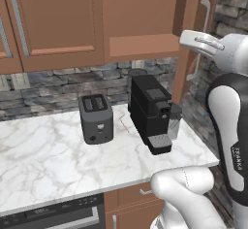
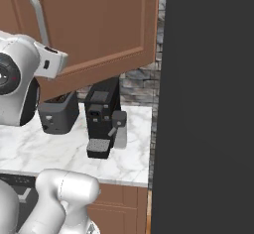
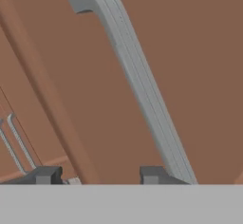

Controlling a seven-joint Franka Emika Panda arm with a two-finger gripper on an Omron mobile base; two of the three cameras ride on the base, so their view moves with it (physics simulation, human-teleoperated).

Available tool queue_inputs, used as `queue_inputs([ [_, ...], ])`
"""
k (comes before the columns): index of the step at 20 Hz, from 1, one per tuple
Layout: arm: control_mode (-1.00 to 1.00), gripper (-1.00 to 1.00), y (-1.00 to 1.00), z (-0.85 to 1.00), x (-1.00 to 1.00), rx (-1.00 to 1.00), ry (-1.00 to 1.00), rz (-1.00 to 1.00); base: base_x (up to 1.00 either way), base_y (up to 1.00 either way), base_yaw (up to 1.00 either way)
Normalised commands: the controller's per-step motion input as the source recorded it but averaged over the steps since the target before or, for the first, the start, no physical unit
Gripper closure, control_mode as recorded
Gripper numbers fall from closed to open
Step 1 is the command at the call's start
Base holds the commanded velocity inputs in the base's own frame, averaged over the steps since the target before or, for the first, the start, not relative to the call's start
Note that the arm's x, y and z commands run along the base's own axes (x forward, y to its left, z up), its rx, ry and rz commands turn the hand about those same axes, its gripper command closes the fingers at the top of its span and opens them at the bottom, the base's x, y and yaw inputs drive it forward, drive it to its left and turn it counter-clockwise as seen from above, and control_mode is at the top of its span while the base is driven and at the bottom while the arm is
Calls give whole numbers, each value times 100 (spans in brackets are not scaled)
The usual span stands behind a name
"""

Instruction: Close all open cabinet doors.

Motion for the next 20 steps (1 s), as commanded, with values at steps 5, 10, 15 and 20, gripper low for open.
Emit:
queue_inputs([
  [5,-100,-100,0,0,40,0,0,0,0,0,0],
  [10,-100,-100,0,0,45,0,0,0,0,0,0],
  [15,-100,-100,0,-11,56,0,0,-1,0,0,0],
  [20,-100,-100,0,-30,78,0,0,-3,0,0,0],
])
